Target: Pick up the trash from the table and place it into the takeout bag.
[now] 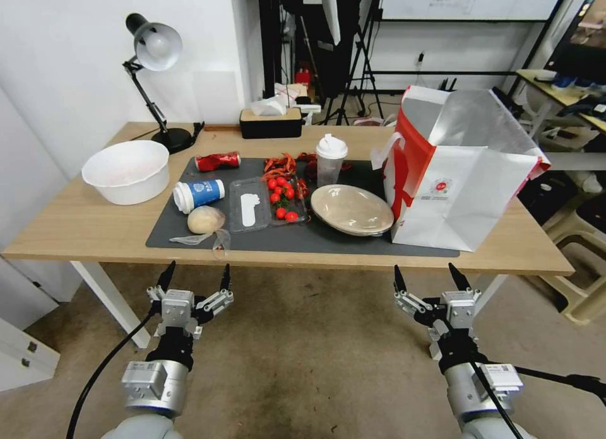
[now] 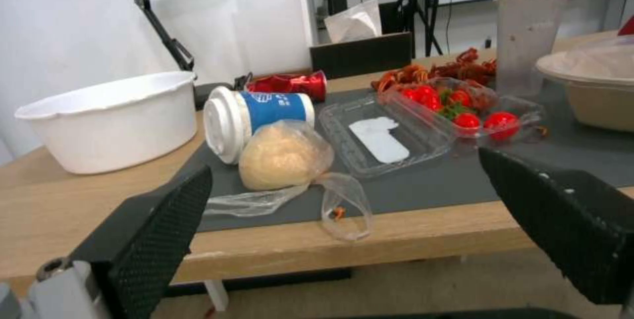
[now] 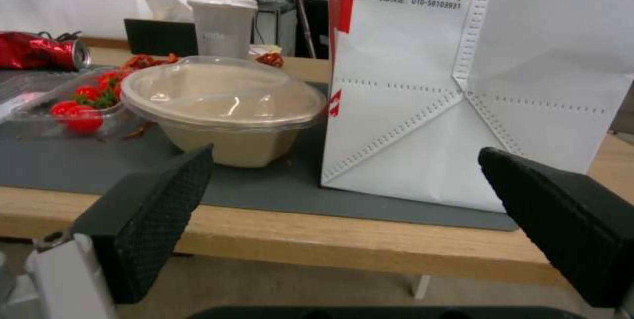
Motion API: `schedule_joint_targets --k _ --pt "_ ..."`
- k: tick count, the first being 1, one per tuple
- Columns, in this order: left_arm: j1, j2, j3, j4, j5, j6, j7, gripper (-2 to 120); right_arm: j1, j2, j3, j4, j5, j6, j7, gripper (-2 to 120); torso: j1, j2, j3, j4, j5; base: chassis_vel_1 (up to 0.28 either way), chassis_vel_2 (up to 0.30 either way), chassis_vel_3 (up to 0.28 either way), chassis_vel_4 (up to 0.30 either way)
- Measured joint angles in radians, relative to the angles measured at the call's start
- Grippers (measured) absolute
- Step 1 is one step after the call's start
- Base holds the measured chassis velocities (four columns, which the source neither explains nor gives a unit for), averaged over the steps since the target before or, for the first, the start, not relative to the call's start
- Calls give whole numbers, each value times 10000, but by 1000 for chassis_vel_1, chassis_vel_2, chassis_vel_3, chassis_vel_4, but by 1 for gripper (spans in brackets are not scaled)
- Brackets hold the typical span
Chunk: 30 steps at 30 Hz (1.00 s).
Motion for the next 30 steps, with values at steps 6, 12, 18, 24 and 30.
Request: schedule_joint_targets --k 6,12,18,24,30 --pt "0 0 0 0 0 0 0 100 0 0 0 0 0 0 0 100 0 0 0 1 0 0 0 0 0" --pt "0 0 0 0 0 0 0 100 0 0 0 0 0 0 0 100 0 0 0 0 0 0 0 0 0" --pt "0 0 -1 0 0 0 0 100 0 0 0 0 0 -1 0 100 0 0 0 0 0 0 0 0 0" --pt "0 0 0 0 0 0 0 100 0 0 0 -1 0 -1 0 100 0 -1 0 0 0 0 0 0 0" --pt "0 0 0 0 0 0 1 100 40 0 1 -1 21 -35 16 100 0 0 0 -1 0 0 0 0 0"
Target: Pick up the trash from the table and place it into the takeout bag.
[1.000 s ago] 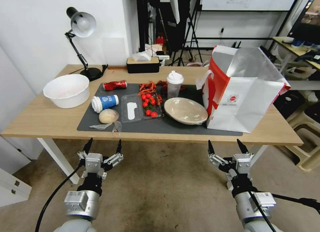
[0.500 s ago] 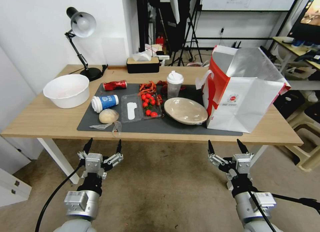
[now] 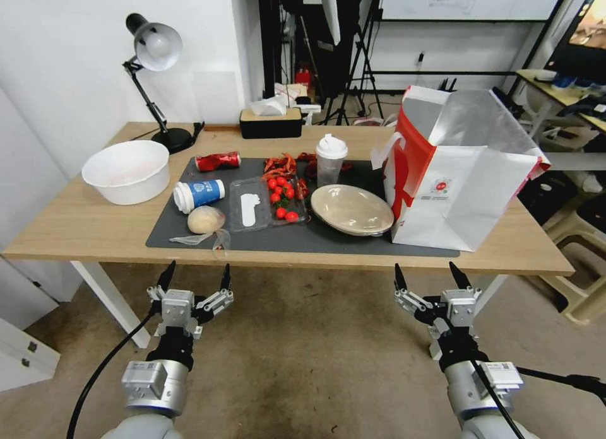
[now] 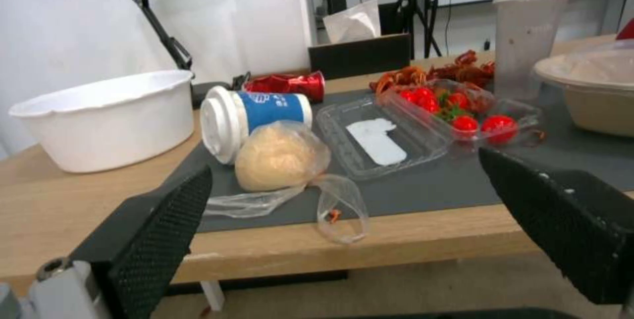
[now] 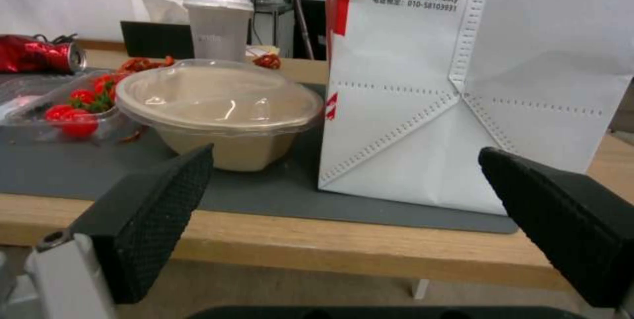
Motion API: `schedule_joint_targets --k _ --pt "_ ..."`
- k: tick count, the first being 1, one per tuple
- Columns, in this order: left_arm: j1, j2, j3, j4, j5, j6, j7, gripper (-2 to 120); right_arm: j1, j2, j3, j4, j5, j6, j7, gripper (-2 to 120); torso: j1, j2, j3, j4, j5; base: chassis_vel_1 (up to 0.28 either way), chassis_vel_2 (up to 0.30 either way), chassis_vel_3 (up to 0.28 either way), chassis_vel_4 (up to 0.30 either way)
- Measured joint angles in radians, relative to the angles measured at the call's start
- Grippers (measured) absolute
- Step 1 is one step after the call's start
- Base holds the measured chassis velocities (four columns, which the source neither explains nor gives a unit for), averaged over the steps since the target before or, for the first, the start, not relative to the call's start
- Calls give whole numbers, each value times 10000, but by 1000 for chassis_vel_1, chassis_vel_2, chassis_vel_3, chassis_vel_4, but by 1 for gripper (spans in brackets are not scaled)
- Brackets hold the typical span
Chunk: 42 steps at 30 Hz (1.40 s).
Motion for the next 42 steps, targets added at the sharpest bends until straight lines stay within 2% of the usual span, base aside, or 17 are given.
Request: schedule_joint_targets --k 6,8,9,10,11,12,13,18,20,23,29,35,42 --pt "-98 -53 71 6 -83 115 -17 100 165 -10 17 -8 164 -133 53 100 0 0 0 -2 -1 0 0 0 0" --pt "-493 -279 387 49 -425 562 -141 100 926 -68 171 -45 842 -702 317 100 -2 1 0 6 3 0 0 0 0" --pt "-1294 -743 1038 141 -1101 1459 -378 100 1795 -136 343 -80 1601 -1323 616 100 1 -1 0 6 0 0 0 0 0" --pt "-1294 -743 1038 141 -1101 1459 -378 100 1795 -136 343 -80 1601 -1323 616 100 1 -1 0 6 0 0 0 0 0" --pt "-1791 -1023 1451 192 -1517 2011 -509 100 2047 -154 384 -97 1835 -1529 705 100 9 -5 3 -6 1 0 0 0 0" --pt "-1866 -1072 1505 209 -1589 2117 -544 100 2084 -157 399 -99 1872 -1557 721 100 9 -5 4 -4 5 0 0 0 0" --pt "-1870 -1084 1476 228 -1626 2064 -510 100 2093 -187 -25 -212 2530 -1076 671 100 4 -4 2 1 5 0 0 0 0" --pt "-1841 -1080 1379 248 -1624 1901 -403 100 2139 -269 -649 -357 3337 -531 678 100 1 -3 1 2 -3 0 0 0 0" --pt "-1837 -1081 1349 261 -1605 1813 -348 100 2264 -307 -1135 -596 3943 -101 746 100 2 -3 1 0 0 0 0 0 0" --pt "-1821 -1077 1308 267 -1588 1736 -318 100 2467 -320 -1529 -822 4792 47 850 100 1 -2 0 2 -1 0 0 0 0" --pt "-1775 -1058 1203 273 -1573 1580 -273 100 2923 -360 -2004 -1236 6470 30 1148 100 1 -1 0 1 -2 0 0 0 0" --pt "-1733 -1050 1111 222 -1566 1516 -253 100 3482 -298 -2163 -1720 8346 -519 1729 100 1 0 0 1 0 0 0 0 0" --pt "-1712 -1024 975 122 -1564 1495 -217 100 4106 -246 -1971 -2205 9307 -839 2018 100 0 0 0 1 0 0 0 0 0"
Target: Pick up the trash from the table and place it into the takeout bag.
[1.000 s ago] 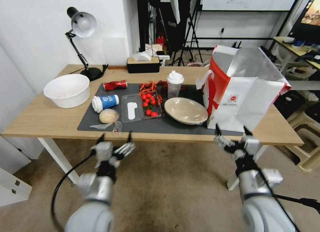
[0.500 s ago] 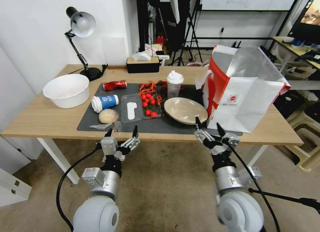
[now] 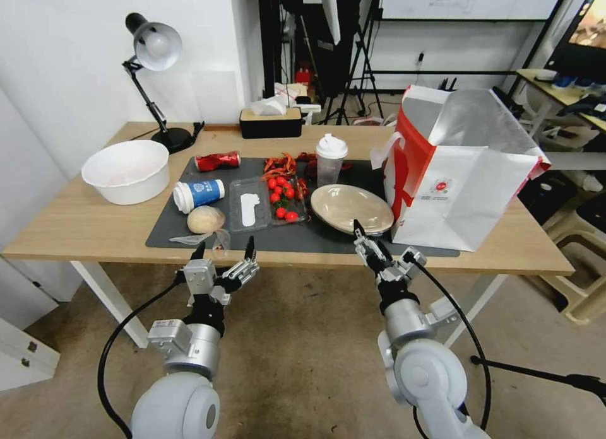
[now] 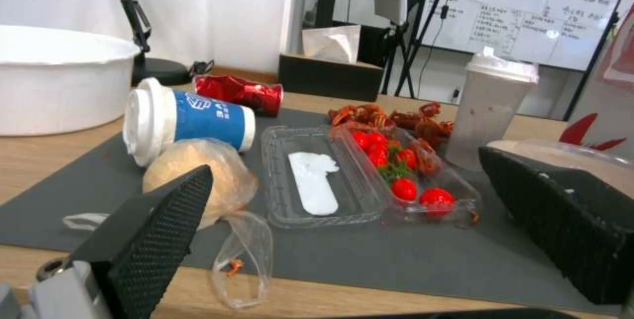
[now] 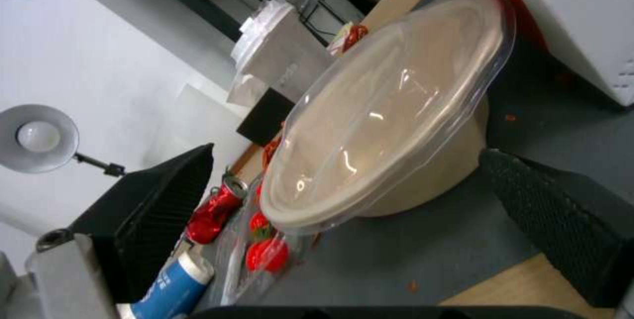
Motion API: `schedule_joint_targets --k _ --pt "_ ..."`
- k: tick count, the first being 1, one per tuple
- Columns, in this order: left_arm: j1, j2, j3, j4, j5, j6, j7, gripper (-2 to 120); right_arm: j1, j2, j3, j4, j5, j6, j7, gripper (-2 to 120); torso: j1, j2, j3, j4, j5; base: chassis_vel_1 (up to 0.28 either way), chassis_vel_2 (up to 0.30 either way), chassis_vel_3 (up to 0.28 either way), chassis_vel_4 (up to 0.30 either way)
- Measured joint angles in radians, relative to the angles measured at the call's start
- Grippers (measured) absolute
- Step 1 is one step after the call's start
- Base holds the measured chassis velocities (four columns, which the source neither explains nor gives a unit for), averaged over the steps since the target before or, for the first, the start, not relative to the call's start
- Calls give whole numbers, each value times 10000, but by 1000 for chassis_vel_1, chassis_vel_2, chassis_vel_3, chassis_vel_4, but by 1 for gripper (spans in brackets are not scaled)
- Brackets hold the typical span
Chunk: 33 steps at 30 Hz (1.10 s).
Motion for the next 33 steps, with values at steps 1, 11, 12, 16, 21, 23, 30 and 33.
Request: schedule_joint_targets --k 1,11,12,16,21,23,30,33 --pt "0 0 0 0 0 0 0 100 0 0 0 0 0 0 0 100 0 0 0 0 0 0 0 0 0" --pt "51 46 -145 -94 2 -101 36 100 537 81 52 -393 238 -170 189 84 0 0 0 0 0 0 0 0 0" --pt "59 48 -149 -97 2 -121 41 100 556 86 49 -411 246 -200 217 80 0 0 0 0 -1 0 0 0 0" --pt "77 51 -155 -97 2 -163 51 100 562 115 39 -441 249 -224 243 70 0 0 0 0 0 0 0 0 0" --pt "93 52 -163 -61 5 -257 85 100 488 170 14 -466 243 -226 246 50 0 0 0 0 -1 0 0 0 0" --pt "98 53 -162 -37 8 -294 107 100 476 185 17 -500 236 -224 245 41 0 0 0 0 0 0 0 0 0" --pt "100 79 -162 45 11 -424 178 100 449 202 60 -544 215 -213 226 17 0 0 0 0 0 0 0 0 0" --pt "105 83 -168 73 12 -470 194 100 410 205 69 -544 203 -206 220 4 0 0 0 0 -1 0 0 0 0"
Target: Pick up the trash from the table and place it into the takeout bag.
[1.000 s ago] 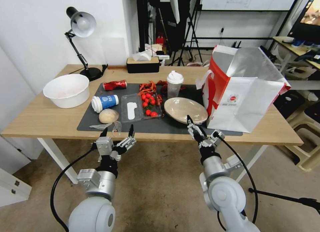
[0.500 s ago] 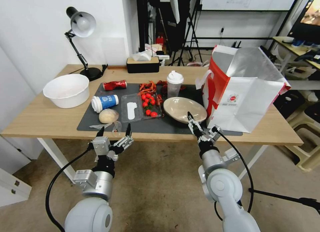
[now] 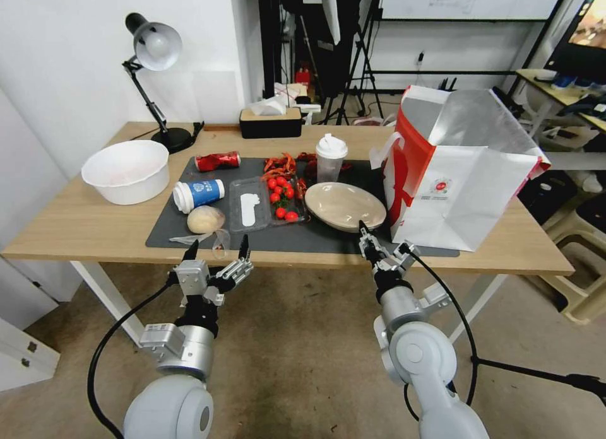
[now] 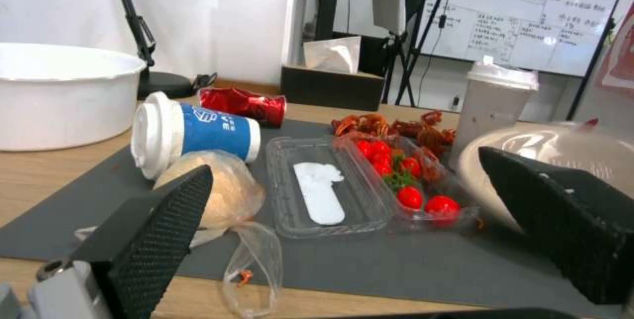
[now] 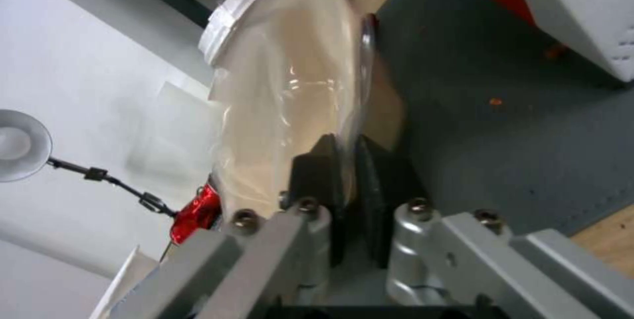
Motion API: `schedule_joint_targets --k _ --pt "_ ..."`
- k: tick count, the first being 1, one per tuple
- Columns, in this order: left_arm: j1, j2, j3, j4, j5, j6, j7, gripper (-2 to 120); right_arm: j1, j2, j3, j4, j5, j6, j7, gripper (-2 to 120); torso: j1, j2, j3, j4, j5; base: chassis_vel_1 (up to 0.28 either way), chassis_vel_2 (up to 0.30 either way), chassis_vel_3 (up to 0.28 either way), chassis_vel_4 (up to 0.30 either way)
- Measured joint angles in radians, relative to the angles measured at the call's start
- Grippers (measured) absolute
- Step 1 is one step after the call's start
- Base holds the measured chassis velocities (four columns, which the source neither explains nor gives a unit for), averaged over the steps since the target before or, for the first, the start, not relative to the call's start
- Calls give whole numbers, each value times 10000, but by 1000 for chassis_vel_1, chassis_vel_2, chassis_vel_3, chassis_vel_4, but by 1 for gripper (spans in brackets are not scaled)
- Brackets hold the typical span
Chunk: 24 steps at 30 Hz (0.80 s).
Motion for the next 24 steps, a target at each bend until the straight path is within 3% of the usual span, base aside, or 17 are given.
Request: schedule_joint_targets --k 10,24 --pt "-12 -10 -11 104 6 -117 43 100 -192 -4 43 117 -71 80 -81 0 1 0 0 0 1 0 0 0 0" --pt "-26 -17 -11 132 17 -169 47 100 -580 -208 79 931 -161 368 -1195 0 1 0 0 0 0 0 0 0 0"
